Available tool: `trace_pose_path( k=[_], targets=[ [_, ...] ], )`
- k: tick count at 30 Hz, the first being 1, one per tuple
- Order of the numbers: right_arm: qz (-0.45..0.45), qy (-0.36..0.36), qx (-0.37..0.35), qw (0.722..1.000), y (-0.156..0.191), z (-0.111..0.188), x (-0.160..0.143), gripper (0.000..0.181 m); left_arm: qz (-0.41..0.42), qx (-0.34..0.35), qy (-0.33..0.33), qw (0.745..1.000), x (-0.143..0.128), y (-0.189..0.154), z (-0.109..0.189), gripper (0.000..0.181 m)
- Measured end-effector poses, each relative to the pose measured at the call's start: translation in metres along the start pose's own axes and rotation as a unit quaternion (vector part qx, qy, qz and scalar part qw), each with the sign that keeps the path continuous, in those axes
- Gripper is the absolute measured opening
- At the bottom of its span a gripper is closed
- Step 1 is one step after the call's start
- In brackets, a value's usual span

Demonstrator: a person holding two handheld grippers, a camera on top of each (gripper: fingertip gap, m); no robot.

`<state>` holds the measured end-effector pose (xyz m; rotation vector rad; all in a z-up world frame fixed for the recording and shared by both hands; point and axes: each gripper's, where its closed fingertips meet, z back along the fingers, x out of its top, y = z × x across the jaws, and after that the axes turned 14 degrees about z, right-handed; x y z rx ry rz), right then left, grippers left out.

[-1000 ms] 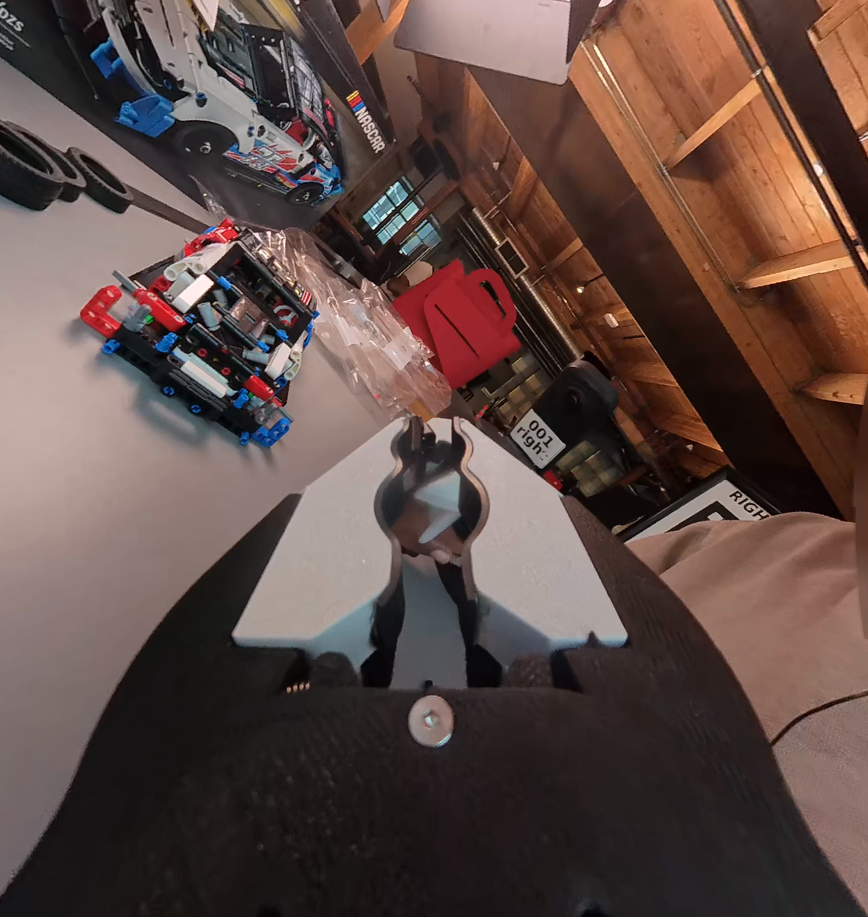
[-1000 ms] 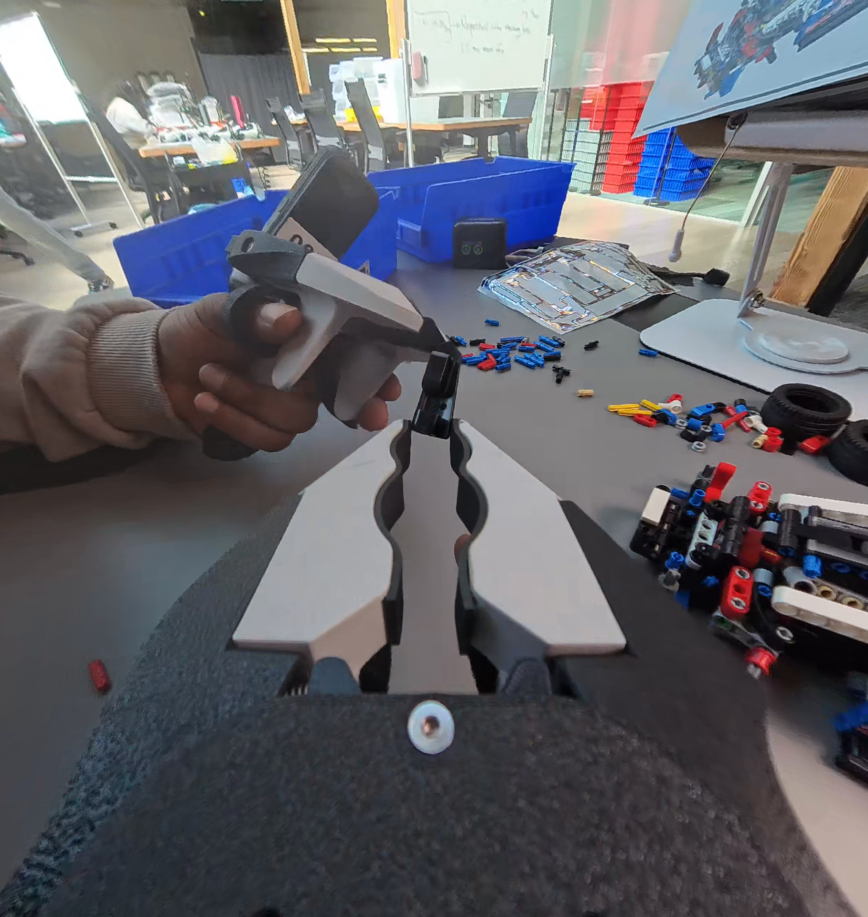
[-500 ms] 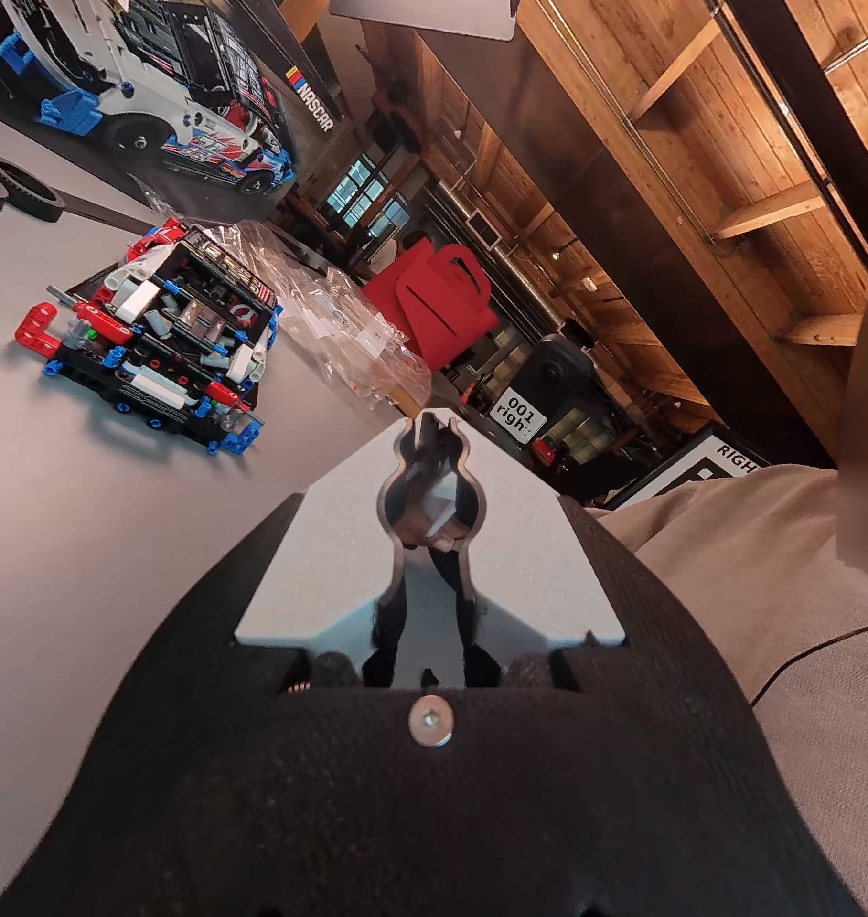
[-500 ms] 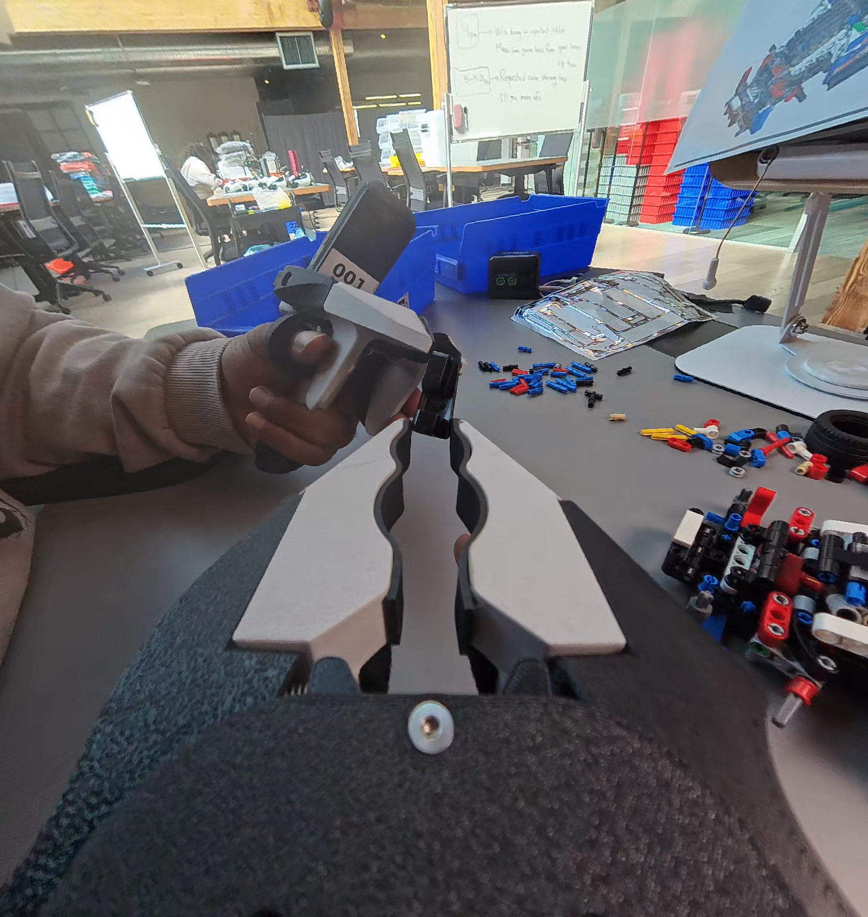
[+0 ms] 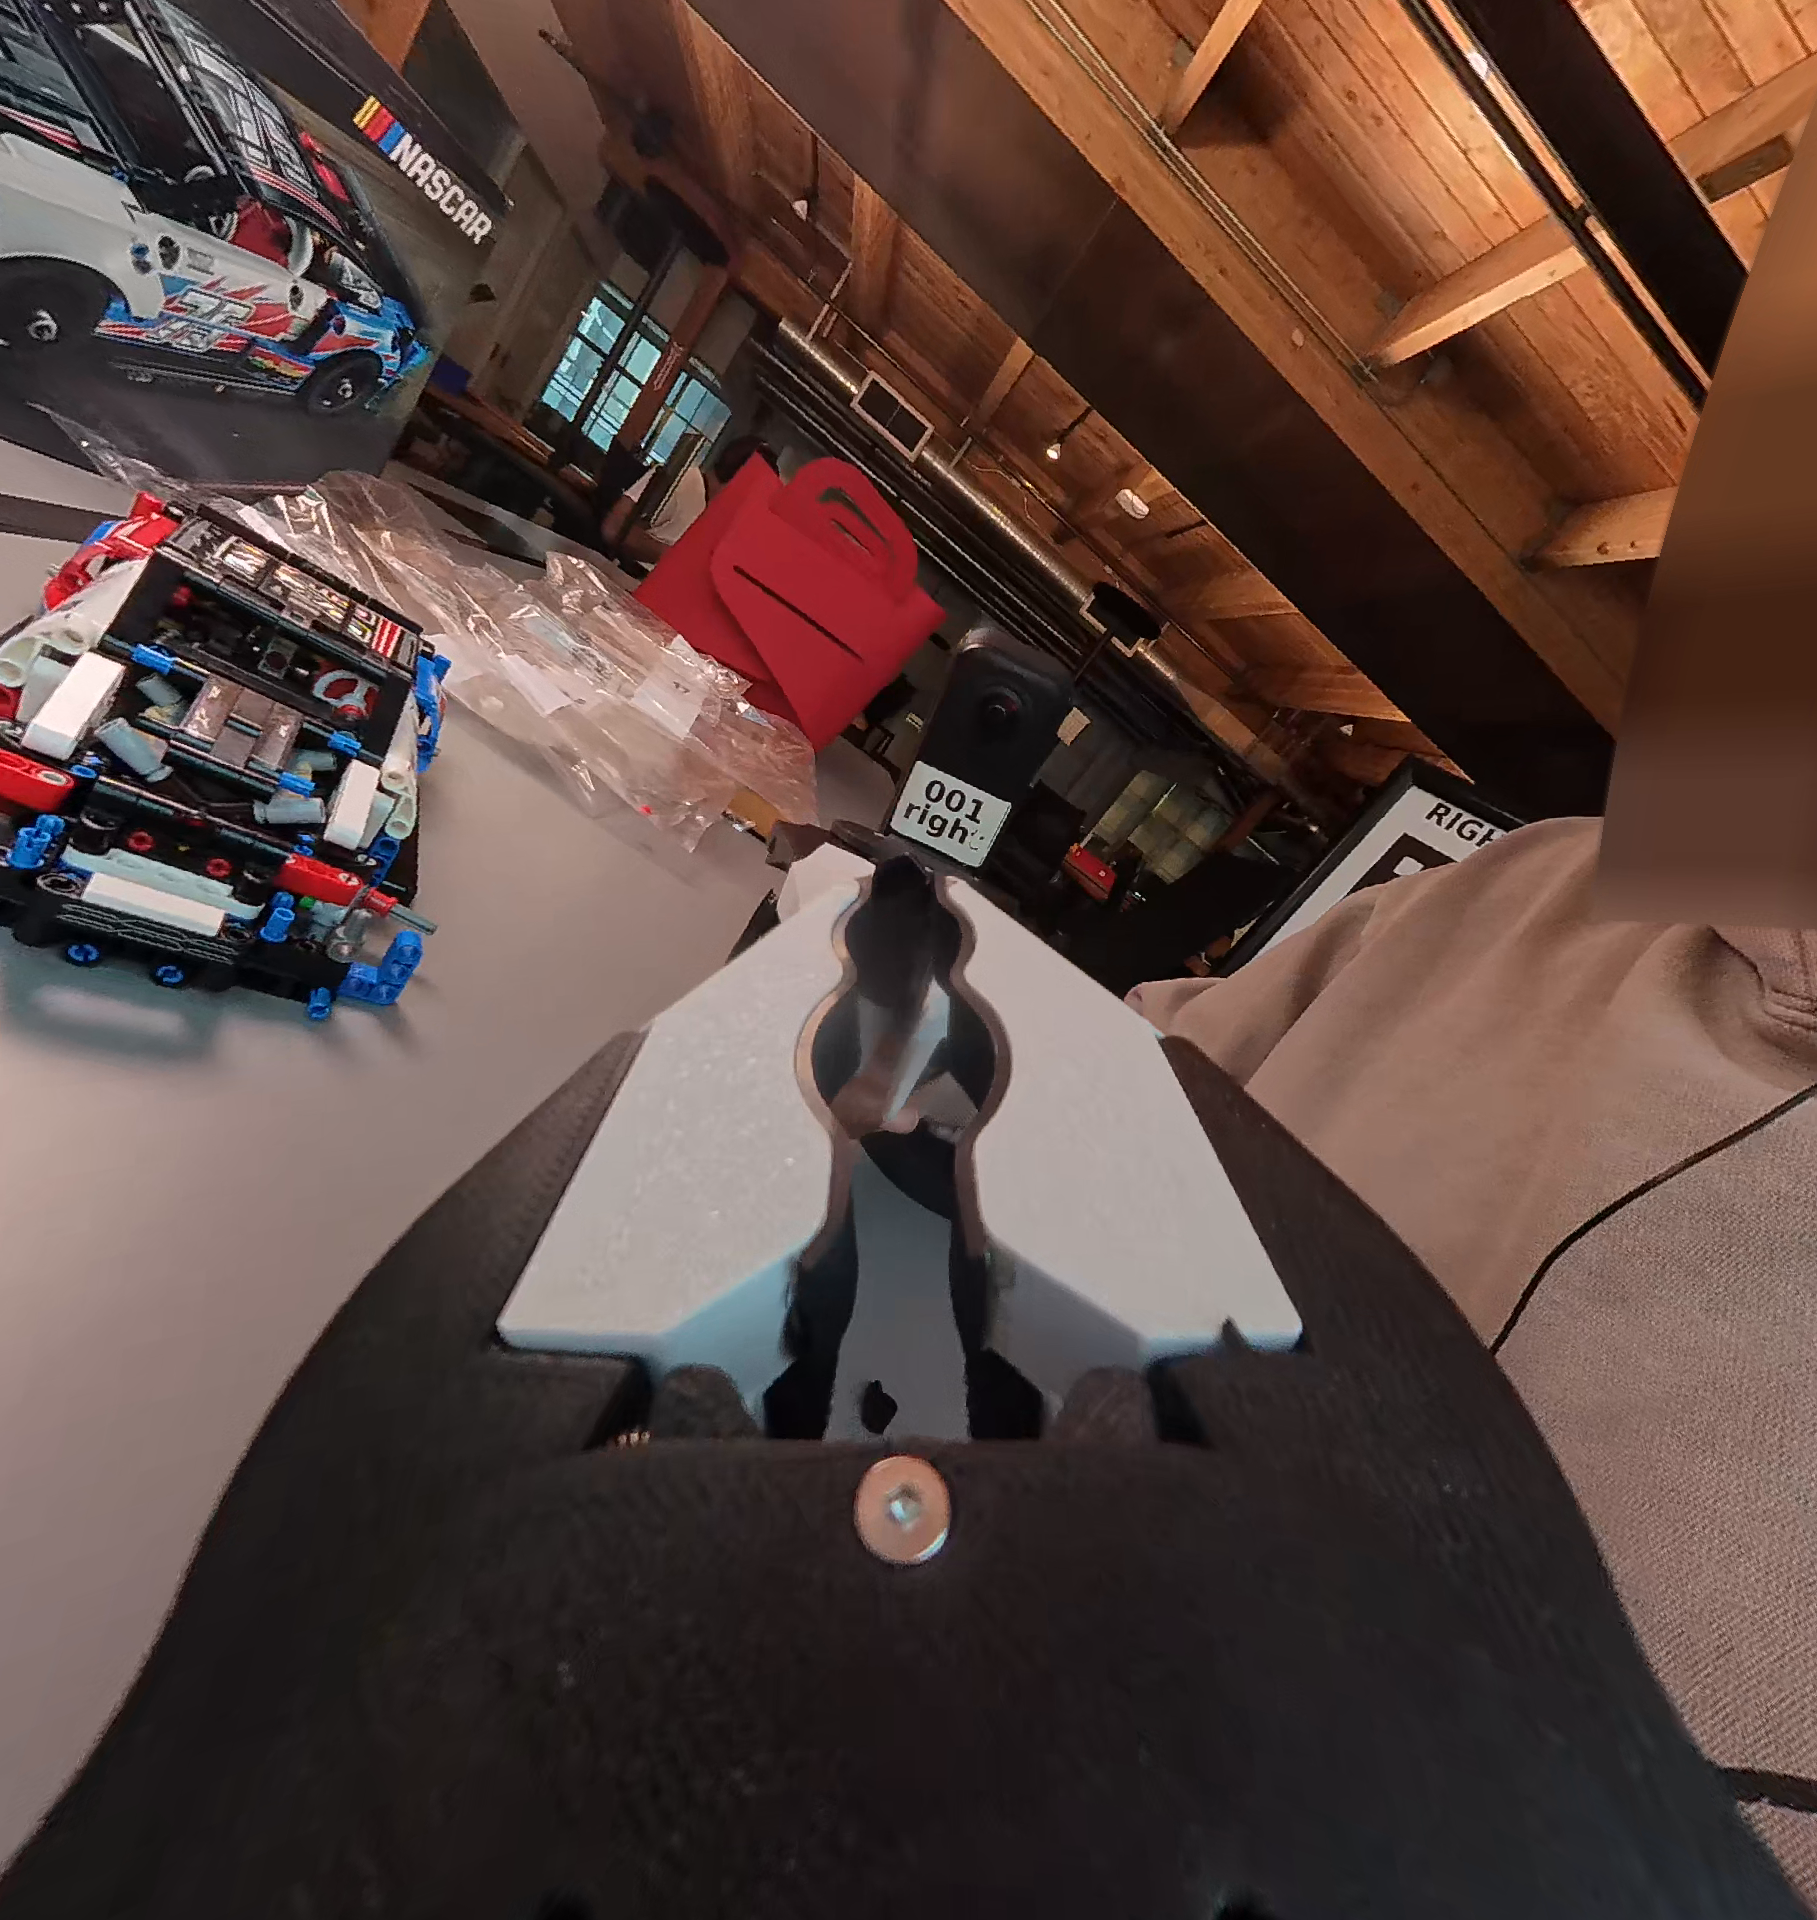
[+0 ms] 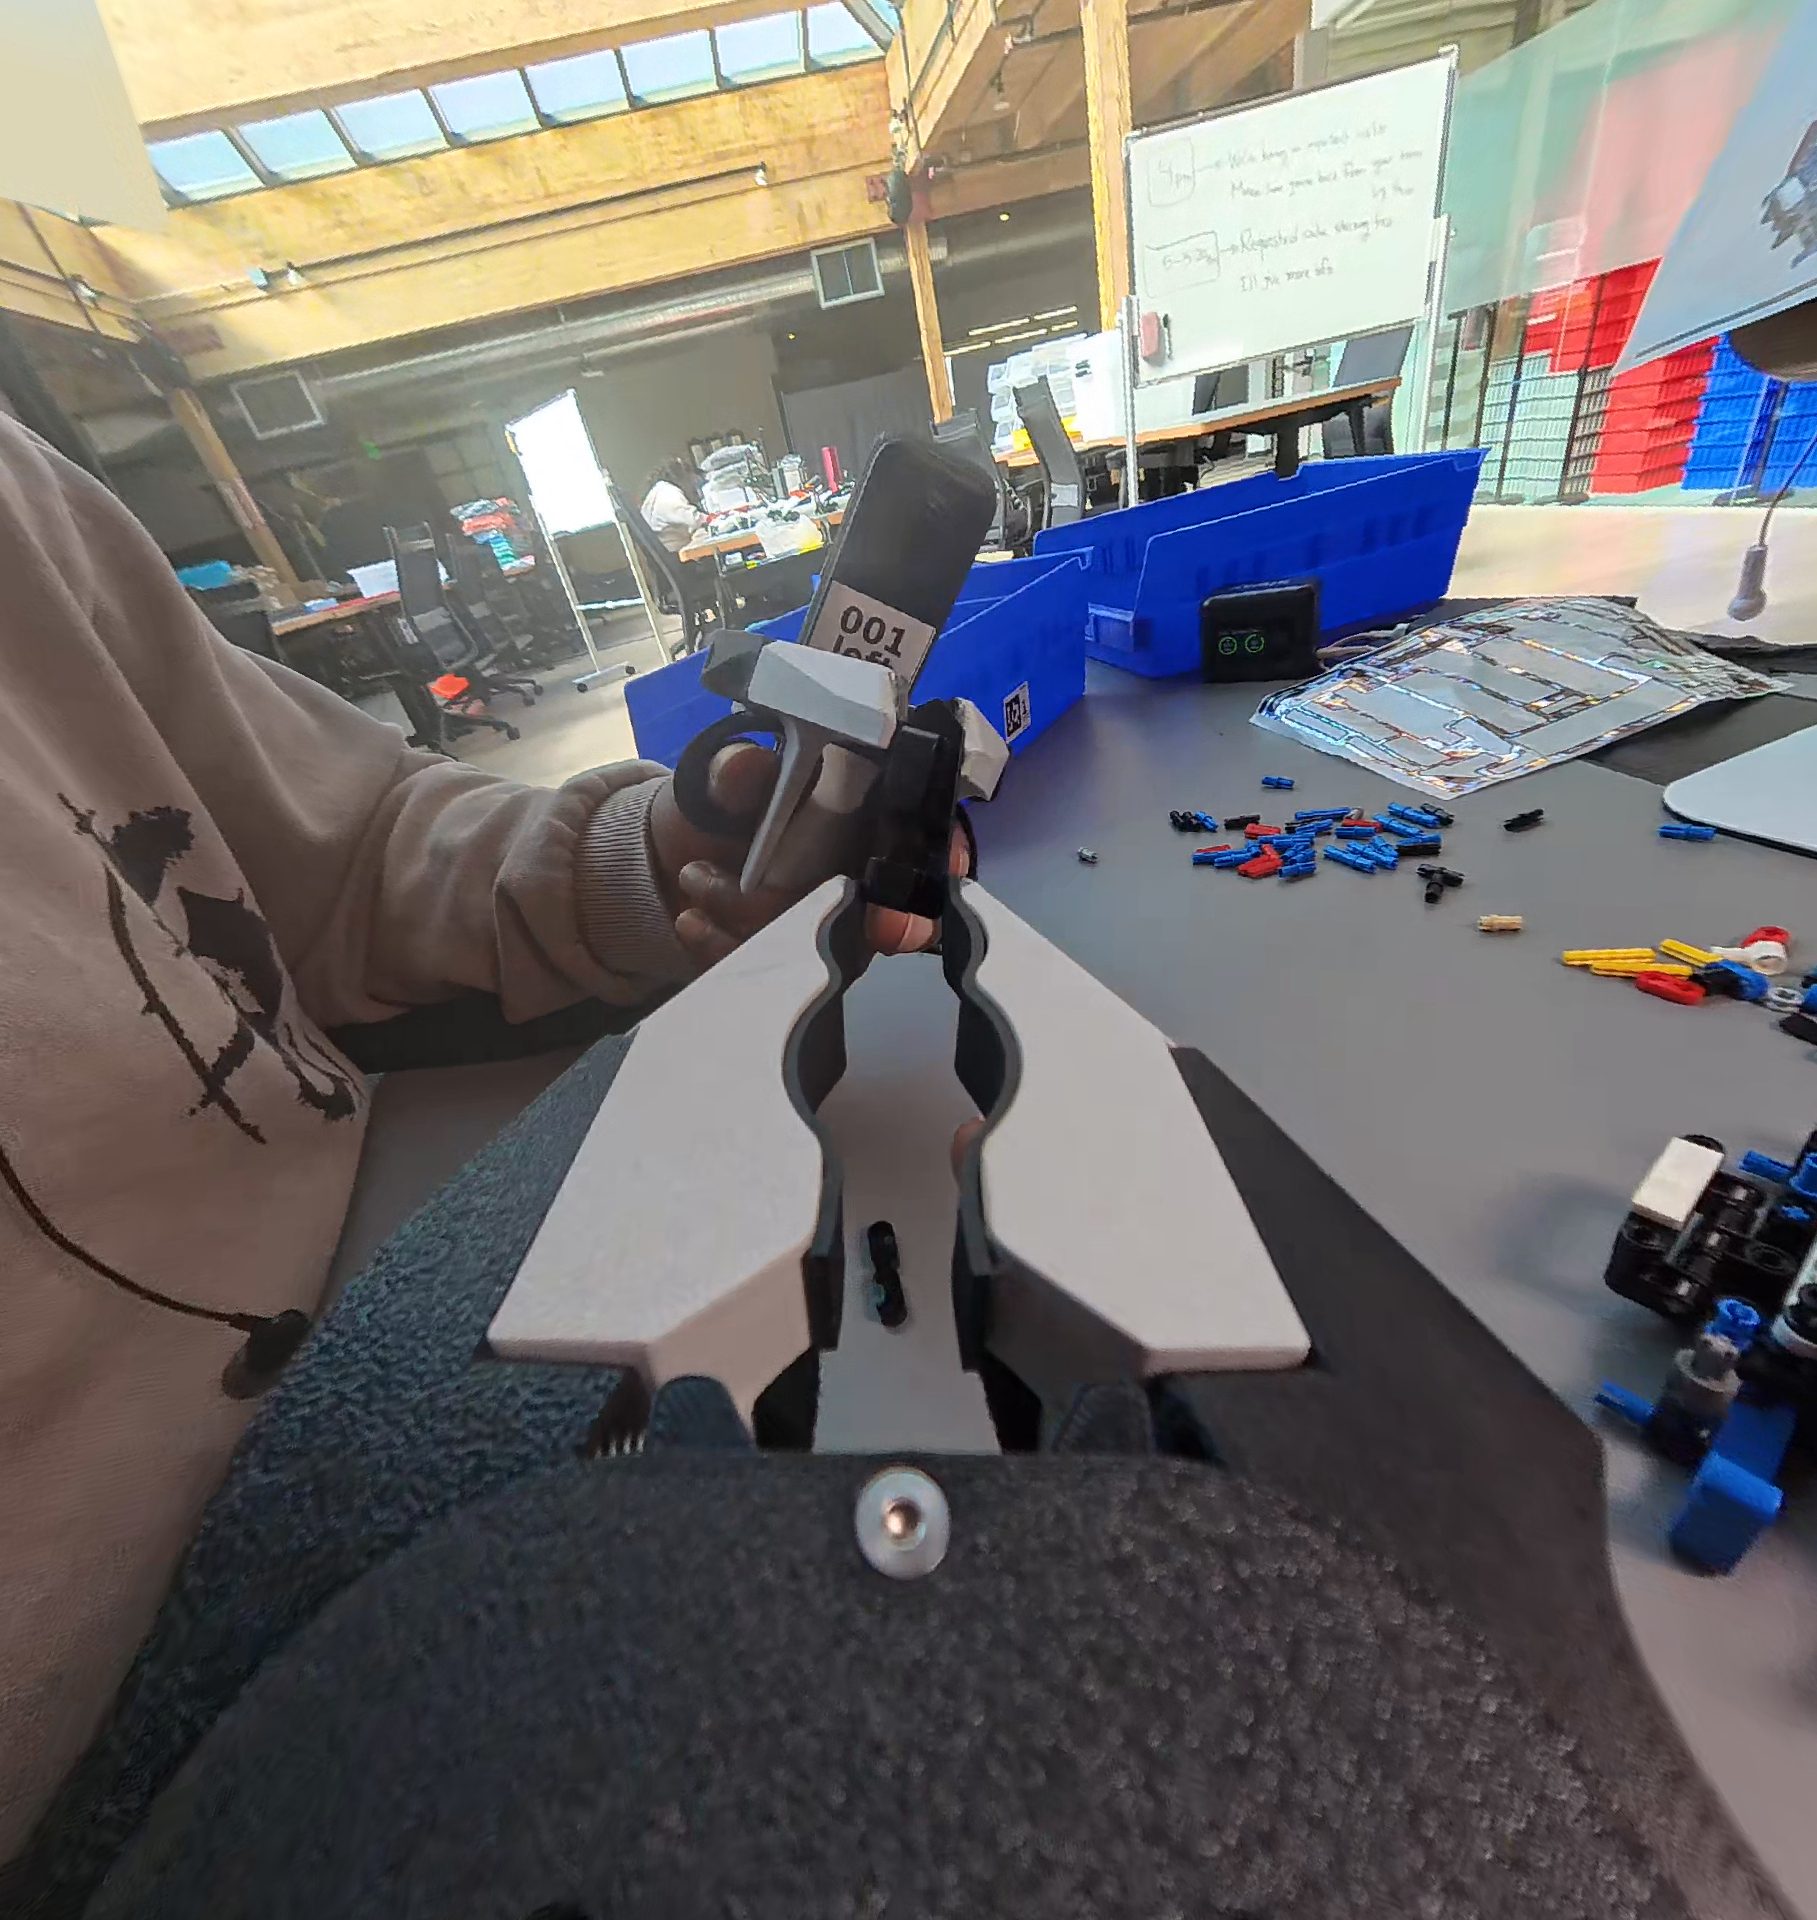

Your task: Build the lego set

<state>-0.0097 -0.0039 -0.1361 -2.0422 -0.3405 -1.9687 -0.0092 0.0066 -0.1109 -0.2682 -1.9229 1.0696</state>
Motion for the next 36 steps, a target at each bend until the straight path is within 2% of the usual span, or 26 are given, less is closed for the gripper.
trace_pose_path(
  k=[22,36],
  targets=[
    [-0.005,0.018,-0.020,1.000,-0.010,0.001,-0.009,0.014,-0.053,0.051,0.006,0.997,0.001,0.012,0.003,0.000],
    [0.049,0.067,-0.083,0.993,-0.027,0.004,-0.021,0.013,-0.039,0.099,-0.015,0.994,0.009,0.033,0.011,0.000]
  ],
)
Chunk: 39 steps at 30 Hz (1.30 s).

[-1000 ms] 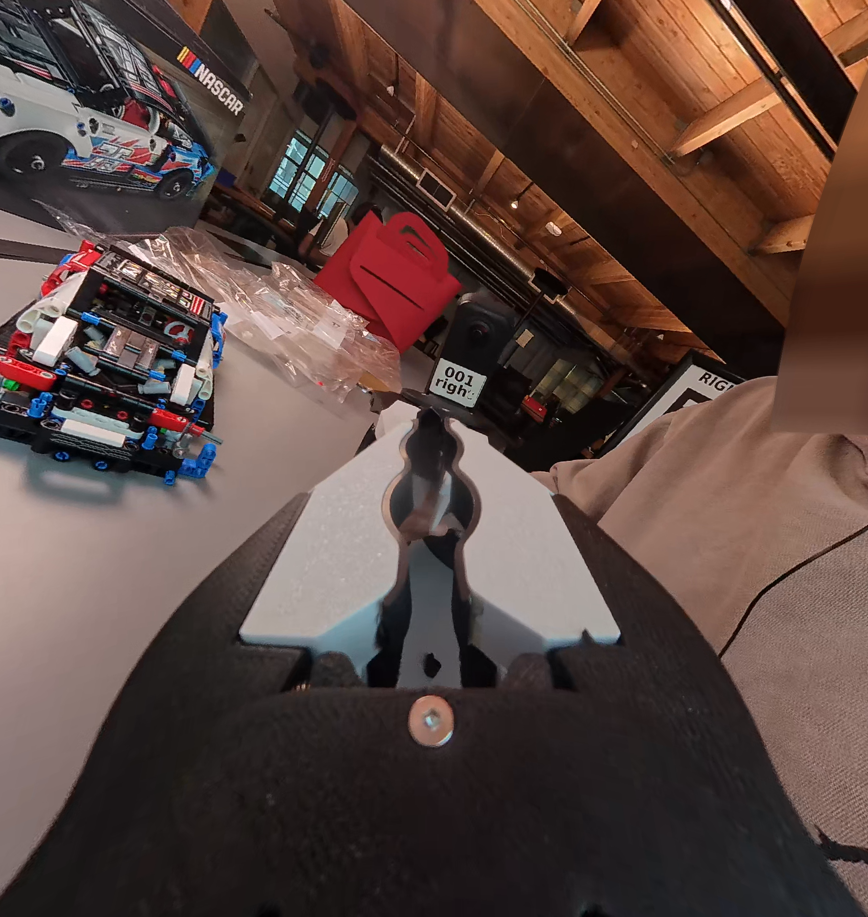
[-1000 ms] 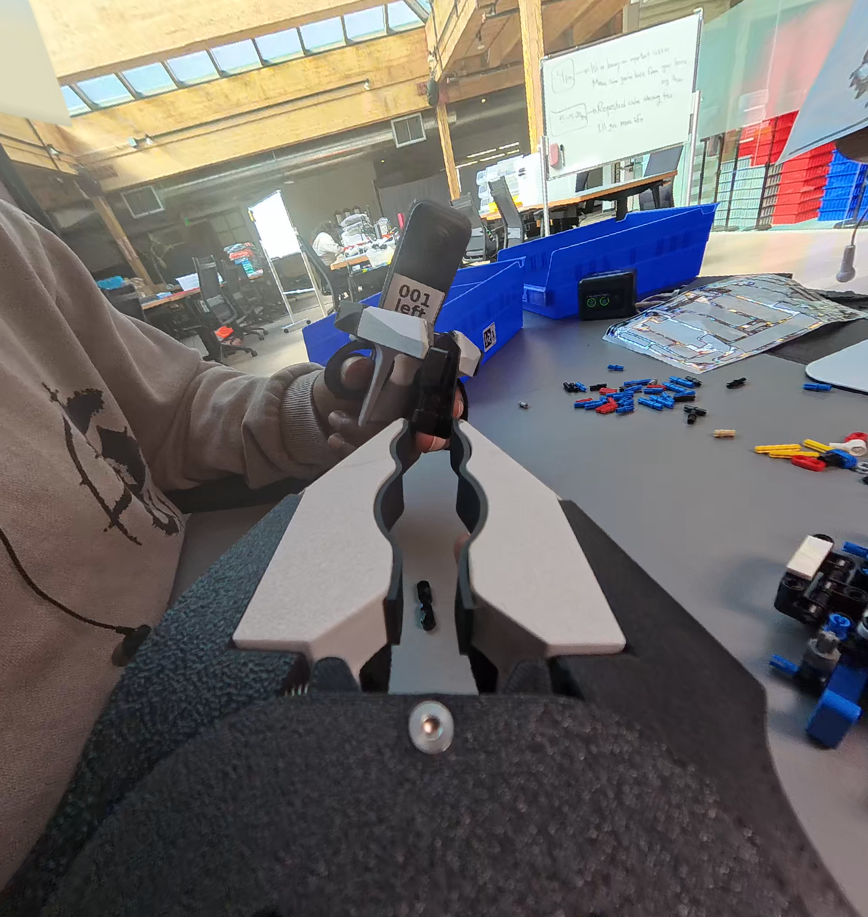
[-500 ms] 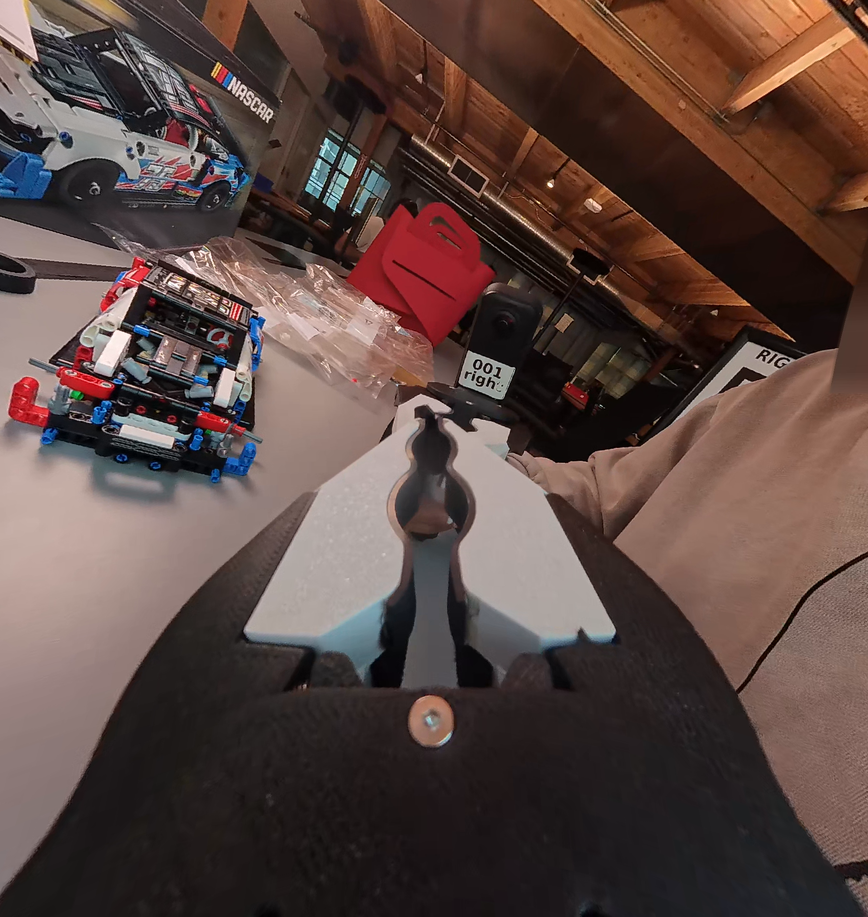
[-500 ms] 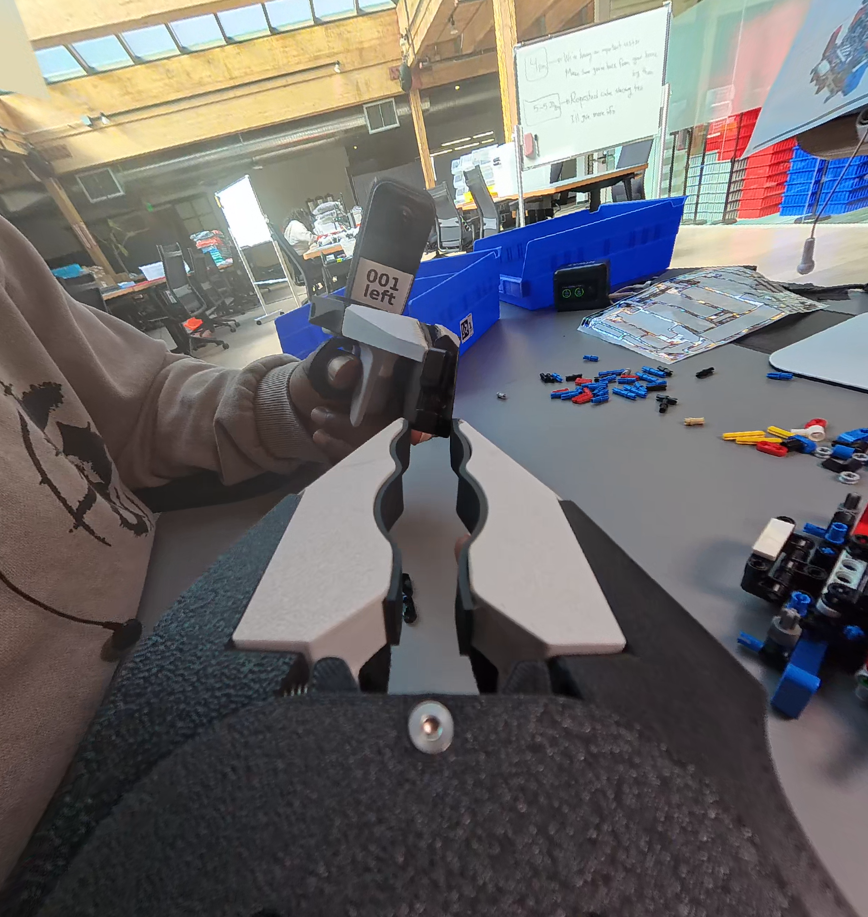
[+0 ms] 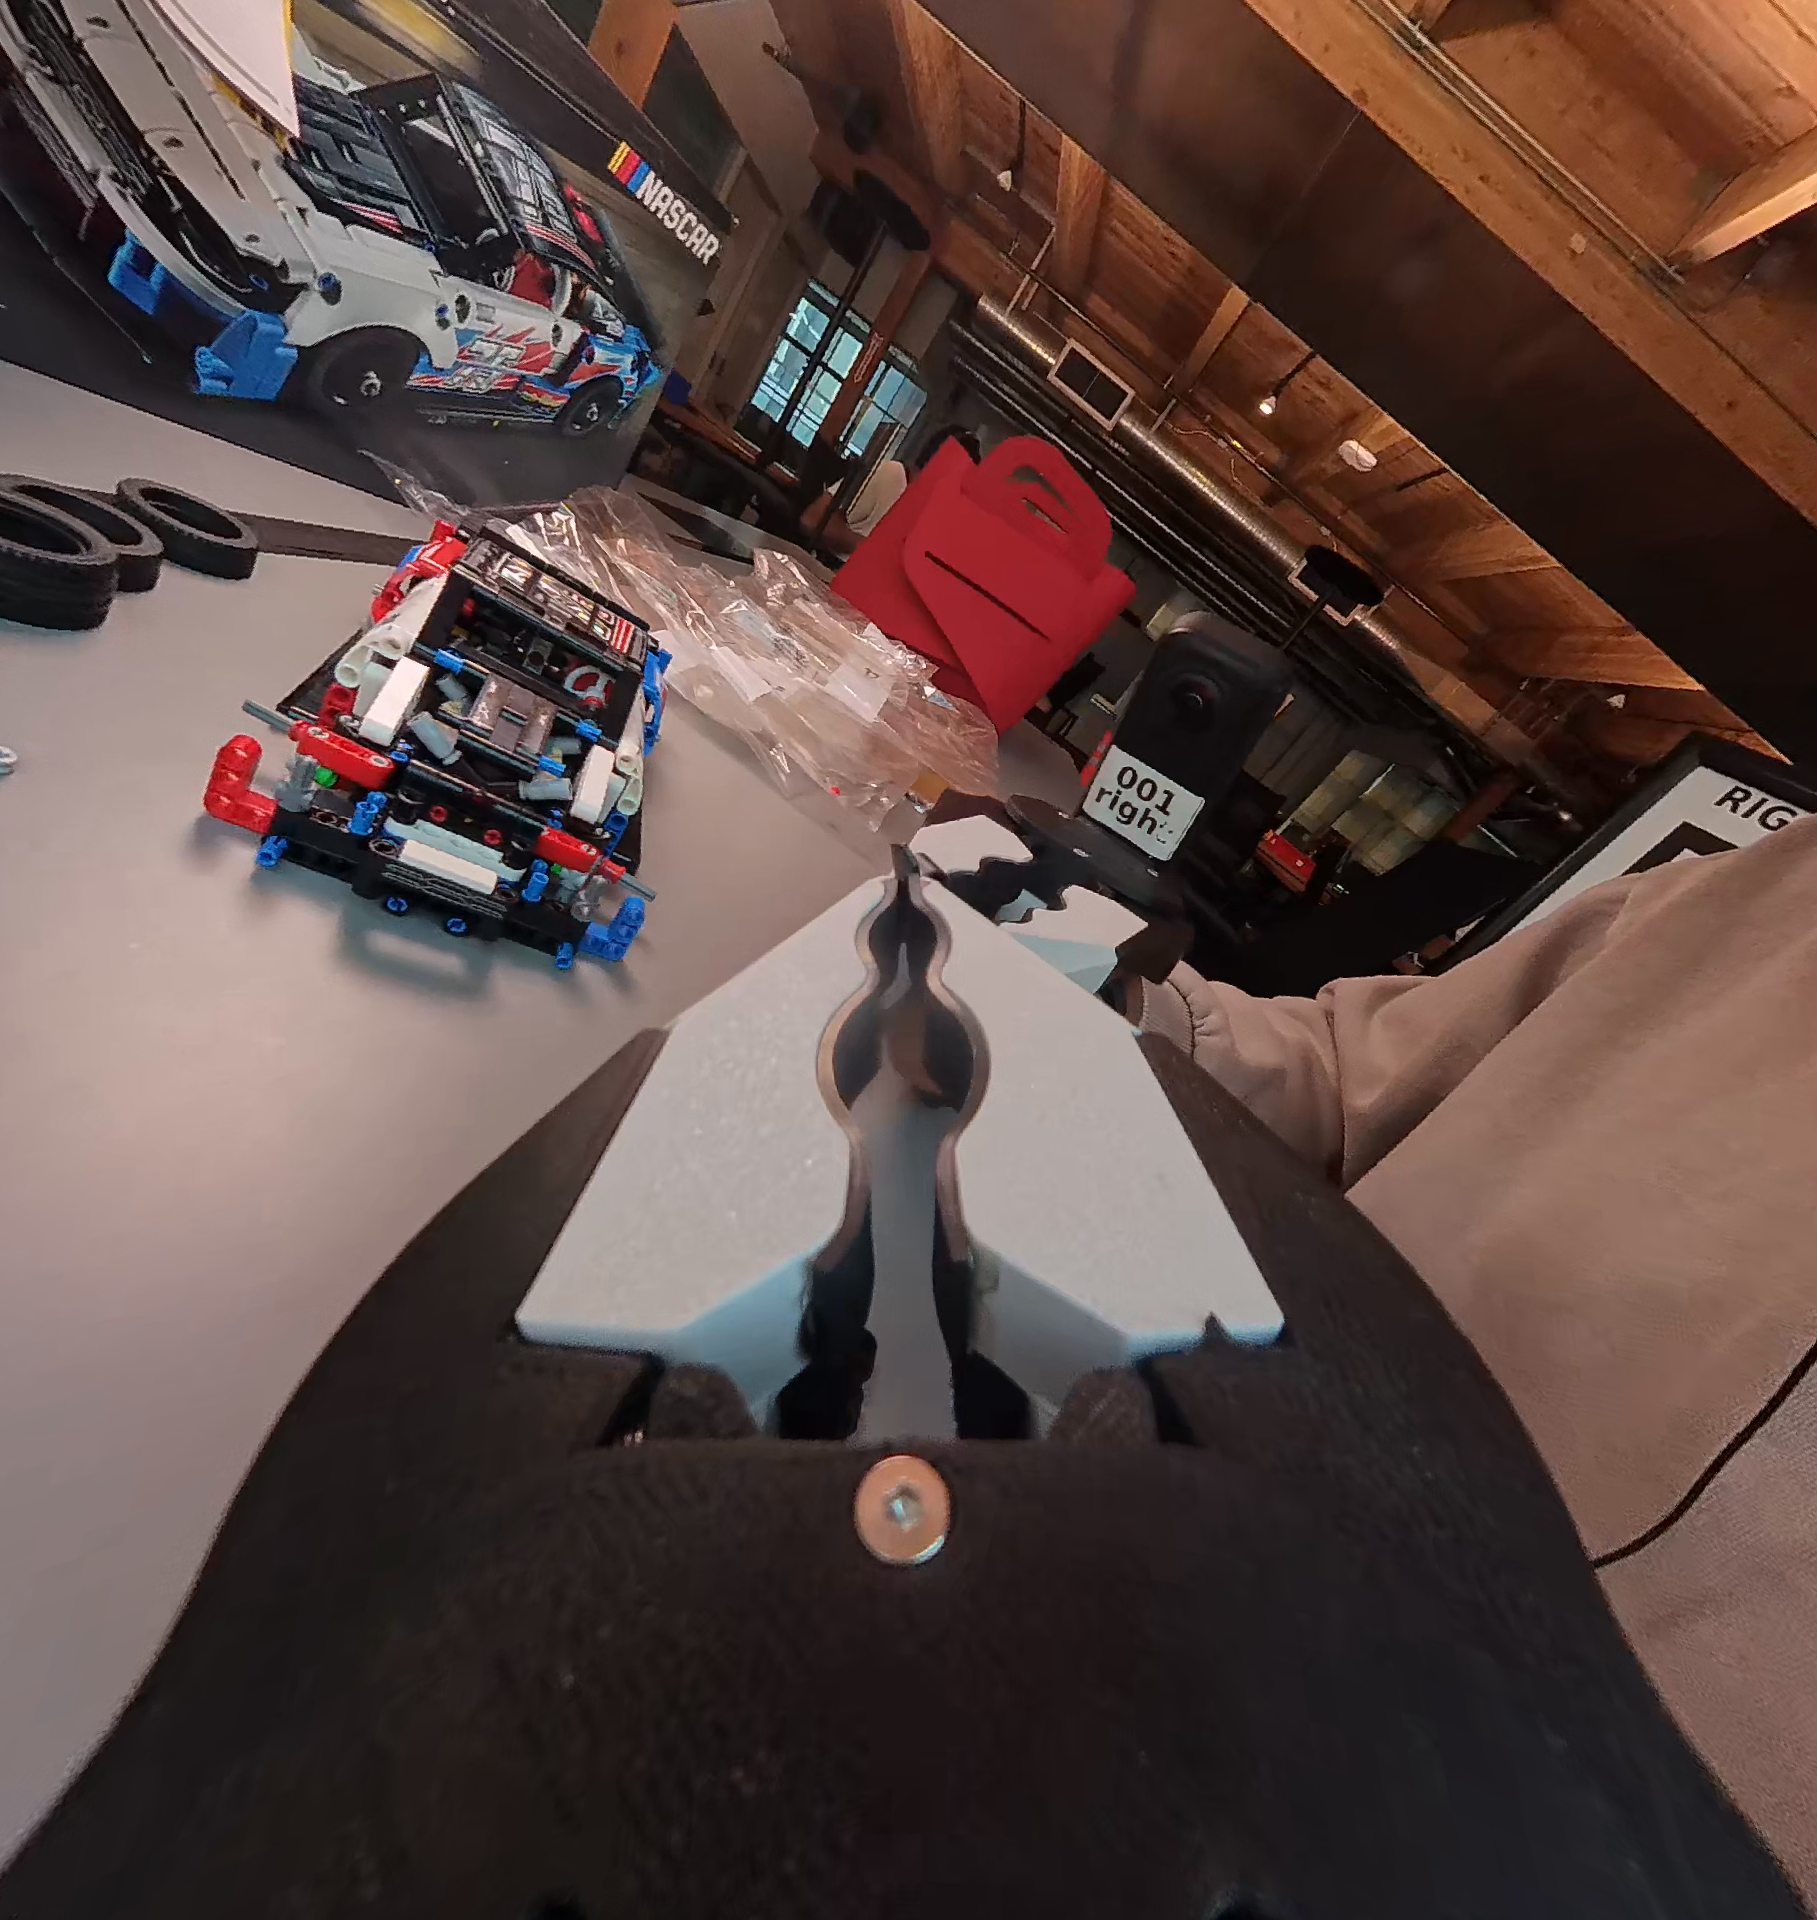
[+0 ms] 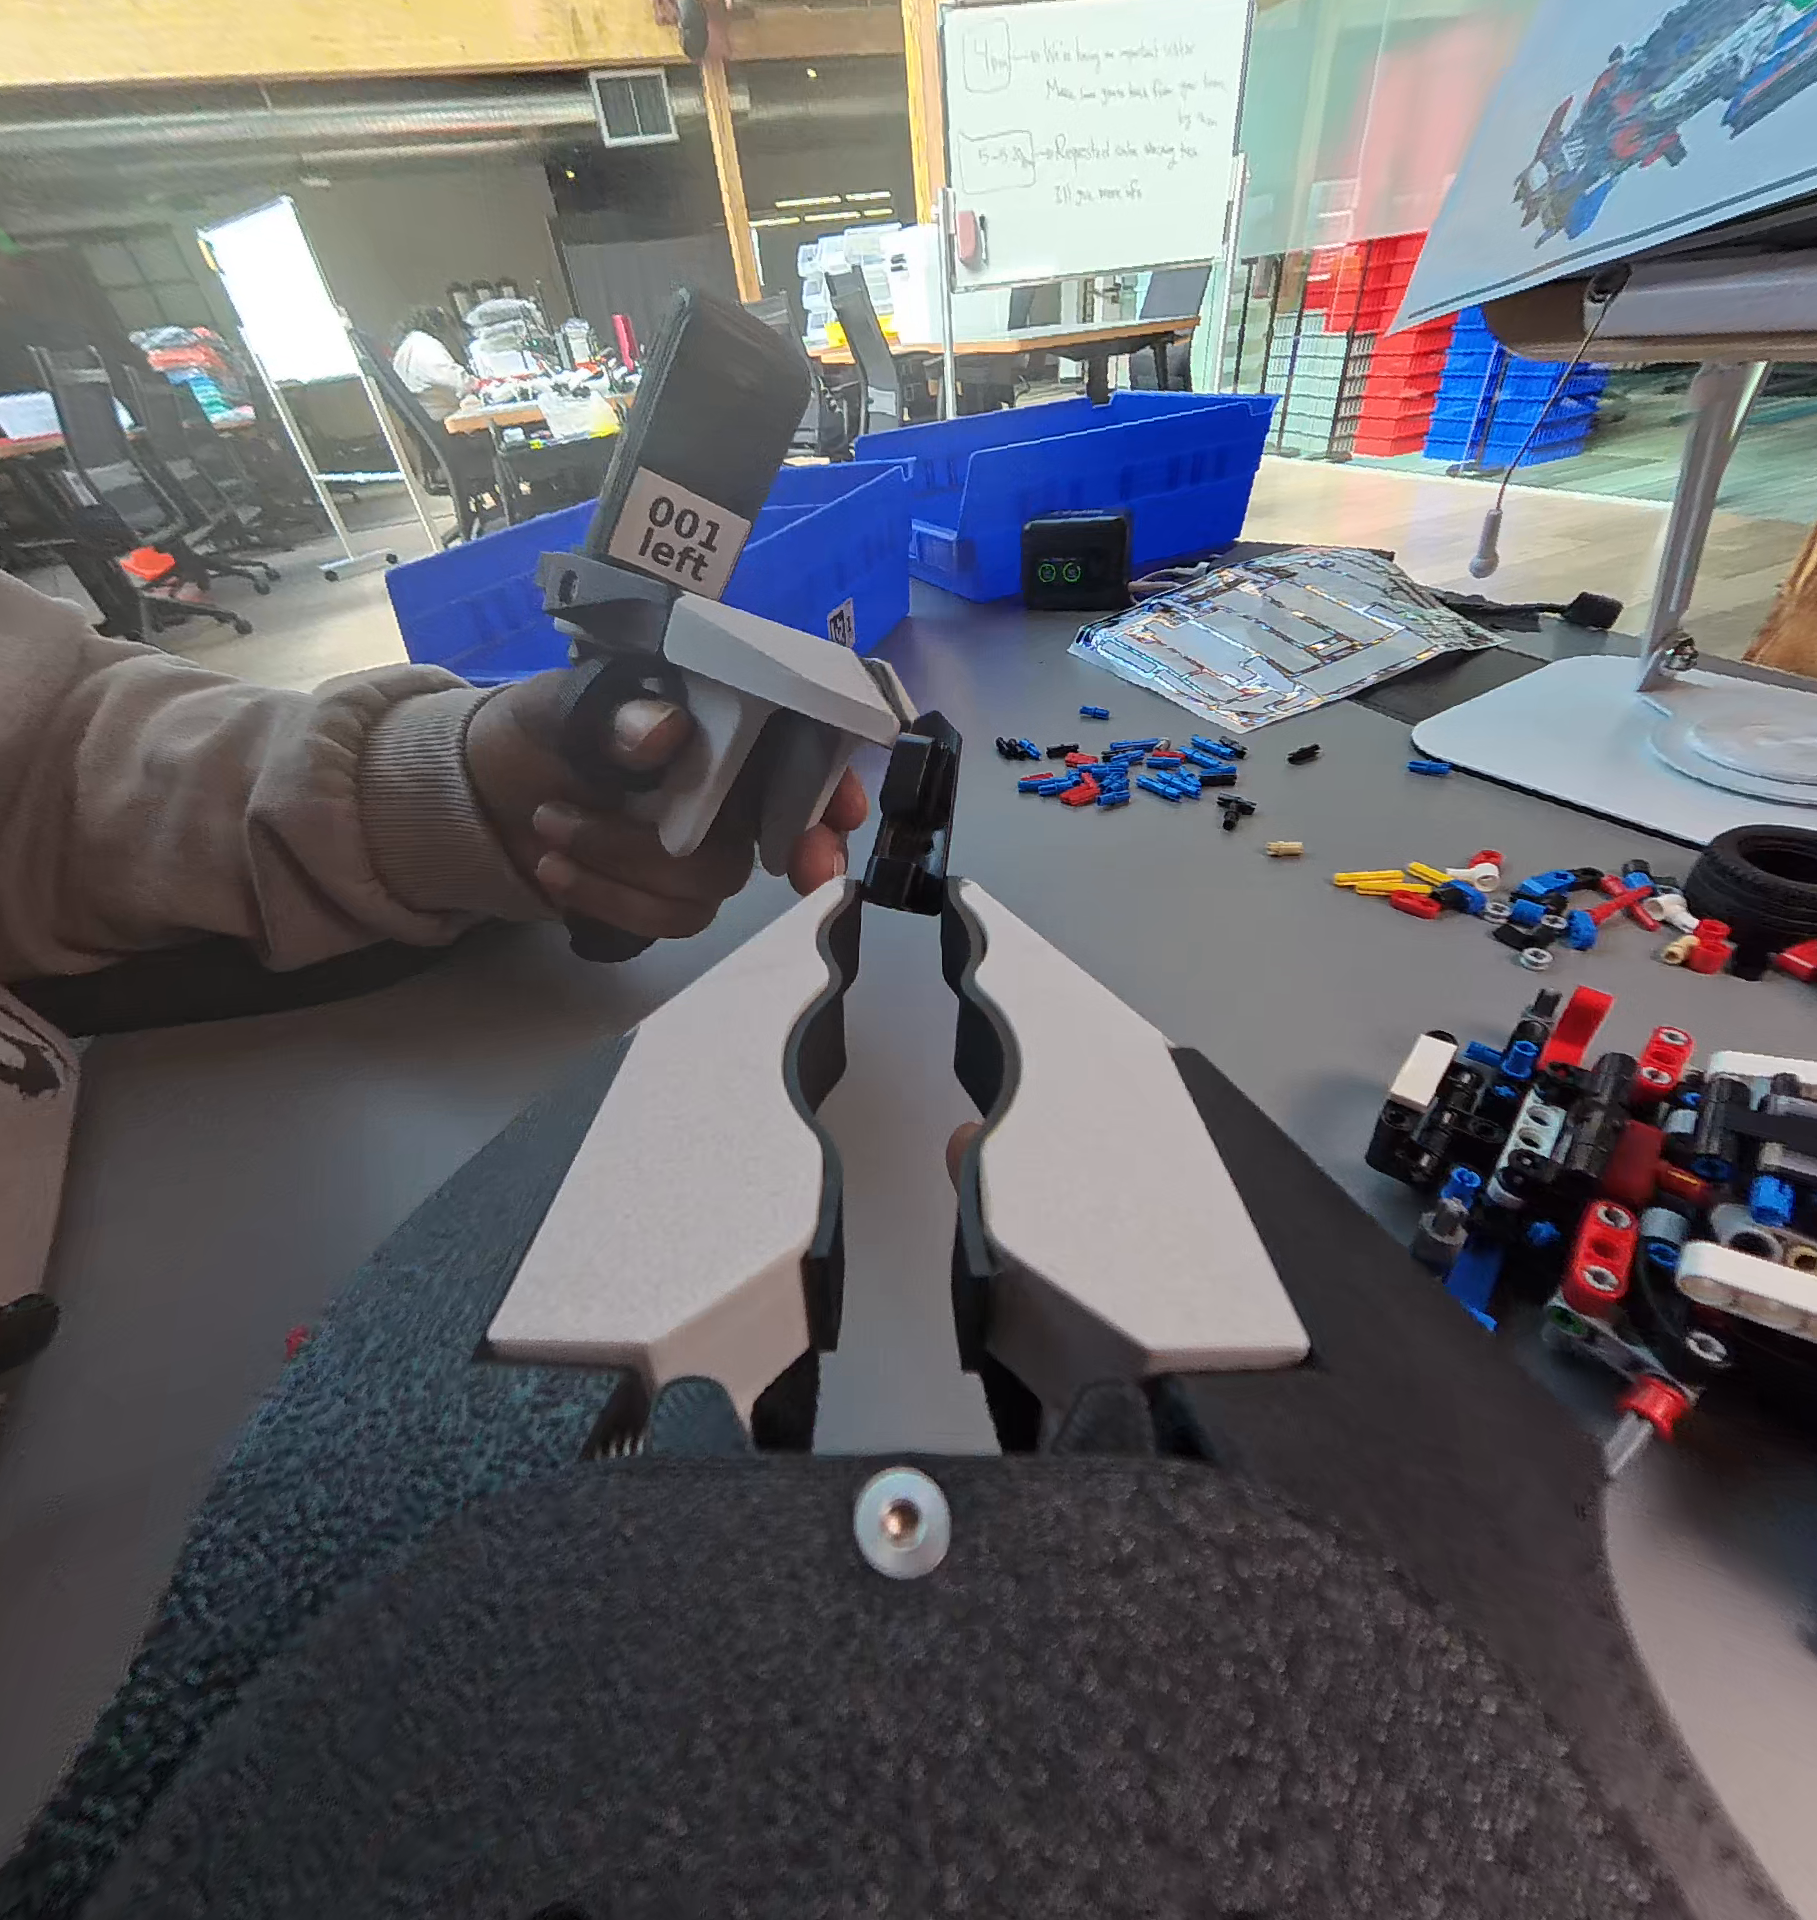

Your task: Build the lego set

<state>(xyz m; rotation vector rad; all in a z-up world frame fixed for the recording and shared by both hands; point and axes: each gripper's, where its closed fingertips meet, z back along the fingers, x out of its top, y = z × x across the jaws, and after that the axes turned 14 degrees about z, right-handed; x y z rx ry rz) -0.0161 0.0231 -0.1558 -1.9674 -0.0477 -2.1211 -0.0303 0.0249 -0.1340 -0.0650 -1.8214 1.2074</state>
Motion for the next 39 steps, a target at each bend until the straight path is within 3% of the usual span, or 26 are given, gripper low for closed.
trace_pose_path(
  k=[4,17,28,32,37,39],
  targets=[
    [0.037,0.026,-0.007,0.999,0.003,-0.003,-0.007,0.014,0.013,0.004,0.015,1.000,-0.006,0.003,-0.003,0.014],
    [0.109,0.065,-0.031,0.991,0.002,-0.003,-0.014,0.013,-0.010,0.018,0.039,0.999,-0.013,0.007,-0.004,0.007],
    [0.123,0.052,-0.041,0.990,-0.003,0.006,-0.006,0.010,-0.038,-0.004,0.041,0.998,-0.016,0.001,-0.005,0.006],
    [0.080,0.008,-0.010,0.997,0.004,0.008,0.006,0.009,-0.069,-0.036,0.034,0.996,-0.014,-0.011,-0.004,0.005],
    [-0.049,-0.050,0.076,0.995,0.018,0.012,0.020,0.021,-0.098,-0.070,0.026,0.992,-0.014,-0.026,-0.002,0.005],
    [-0.080,-0.068,0.084,0.991,0.016,0.014,0.025,0.012,-0.112,-0.075,0.030,0.990,-0.016,-0.029,-0.002,0.005]
  ],
)
